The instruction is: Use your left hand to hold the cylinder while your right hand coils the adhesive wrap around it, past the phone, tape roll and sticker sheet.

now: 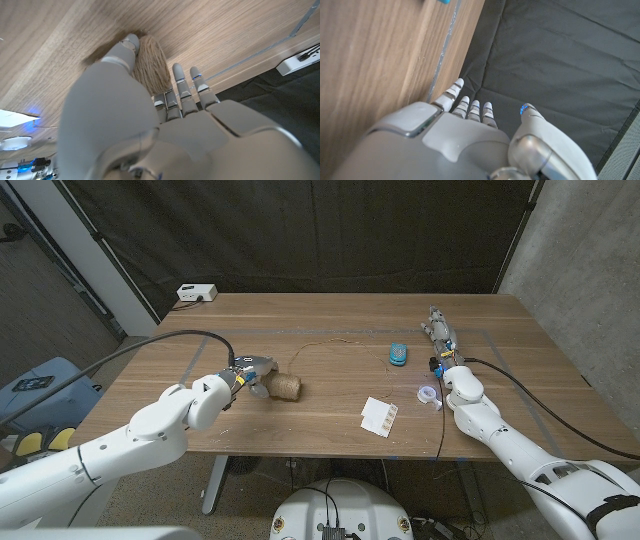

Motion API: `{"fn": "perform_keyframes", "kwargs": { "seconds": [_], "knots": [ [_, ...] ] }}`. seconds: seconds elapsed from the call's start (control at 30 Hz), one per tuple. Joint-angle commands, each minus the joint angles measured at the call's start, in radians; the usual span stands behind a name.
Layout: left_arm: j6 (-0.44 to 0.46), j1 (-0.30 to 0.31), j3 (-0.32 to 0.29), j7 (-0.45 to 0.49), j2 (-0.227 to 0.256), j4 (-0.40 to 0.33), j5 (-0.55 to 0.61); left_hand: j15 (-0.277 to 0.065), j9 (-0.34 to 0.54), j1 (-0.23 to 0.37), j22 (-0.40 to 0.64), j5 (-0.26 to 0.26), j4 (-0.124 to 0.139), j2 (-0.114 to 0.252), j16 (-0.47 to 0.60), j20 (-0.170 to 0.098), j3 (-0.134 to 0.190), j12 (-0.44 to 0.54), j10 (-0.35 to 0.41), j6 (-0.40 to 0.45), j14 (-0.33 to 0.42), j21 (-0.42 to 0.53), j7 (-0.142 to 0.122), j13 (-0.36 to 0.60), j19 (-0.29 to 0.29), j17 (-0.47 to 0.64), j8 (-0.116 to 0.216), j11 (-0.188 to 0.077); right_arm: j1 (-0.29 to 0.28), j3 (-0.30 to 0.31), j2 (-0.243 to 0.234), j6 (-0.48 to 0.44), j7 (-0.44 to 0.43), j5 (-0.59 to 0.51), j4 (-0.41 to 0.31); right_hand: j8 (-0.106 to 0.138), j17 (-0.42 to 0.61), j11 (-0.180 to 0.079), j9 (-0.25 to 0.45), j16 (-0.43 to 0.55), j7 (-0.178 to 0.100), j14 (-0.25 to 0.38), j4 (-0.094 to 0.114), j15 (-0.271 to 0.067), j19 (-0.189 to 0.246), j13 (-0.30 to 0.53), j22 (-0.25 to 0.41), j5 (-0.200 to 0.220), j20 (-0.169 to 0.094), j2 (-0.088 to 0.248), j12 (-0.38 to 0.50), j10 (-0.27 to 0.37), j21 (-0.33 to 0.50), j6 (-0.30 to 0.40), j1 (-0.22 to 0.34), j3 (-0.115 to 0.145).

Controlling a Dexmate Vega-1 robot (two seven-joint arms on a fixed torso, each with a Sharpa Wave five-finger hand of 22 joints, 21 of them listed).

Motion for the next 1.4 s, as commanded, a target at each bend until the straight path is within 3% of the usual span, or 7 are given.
{"fn": "perform_keyframes", "kwargs": {
  "seconds": [0.03,0.97,1.4],
  "knots": [
    [-0.010,0.020,-0.019,0.025,0.004,-0.007,-0.013,-0.001,0.047,0.001,0.003,0.006,0.018,0.023,-0.002,0.001,0.008,0.006,0.016,0.010,0.005,0.007,0.001,0.010,0.007,0.004,0.040,-0.006,-0.012,-0.001,-0.016,-0.025,-0.009,-0.009,-0.043,0.004,0.002,0.002,0.003,0.007,-0.003,-0.009,-0.002,-0.002,-0.002,0.002,0.005,-0.001,-0.003,0.001,0.006,-0.009,0.007,0.002,-0.006,0.005],
    [-0.090,-0.071,-0.010,0.001,-0.044,0.049,-0.051,-0.004,0.066,0.004,0.001,0.013,0.017,0.029,-0.008,-0.003,0.012,0.005,0.026,0.009,0.014,0.010,-0.006,0.021,0.004,-0.001,0.067,-0.013,0.029,-0.017,-0.030,-0.070,0.004,-0.030,-0.040,0.005,0.001,0.001,0.003,0.008,-0.003,-0.007,-0.005,-0.002,-0.001,0.002,0.005,-0.001,-0.003,0.001,0.007,-0.008,0.007,0.004,-0.008,0.009],
    [-0.123,-0.102,-0.003,0.001,-0.069,0.073,-0.065,-0.005,0.075,0.005,0.000,0.016,0.017,0.032,-0.009,-0.001,0.012,0.002,0.030,0.015,0.015,0.010,-0.004,0.023,0.001,-0.001,0.082,-0.012,0.026,-0.021,-0.047,-0.106,-0.003,-0.036,-0.085,0.006,0.001,0.000,0.003,0.009,-0.003,-0.008,-0.007,0.000,-0.002,0.002,0.005,-0.001,-0.003,0.001,0.008,-0.007,0.007,0.005,-0.010,0.010]
  ]
}}
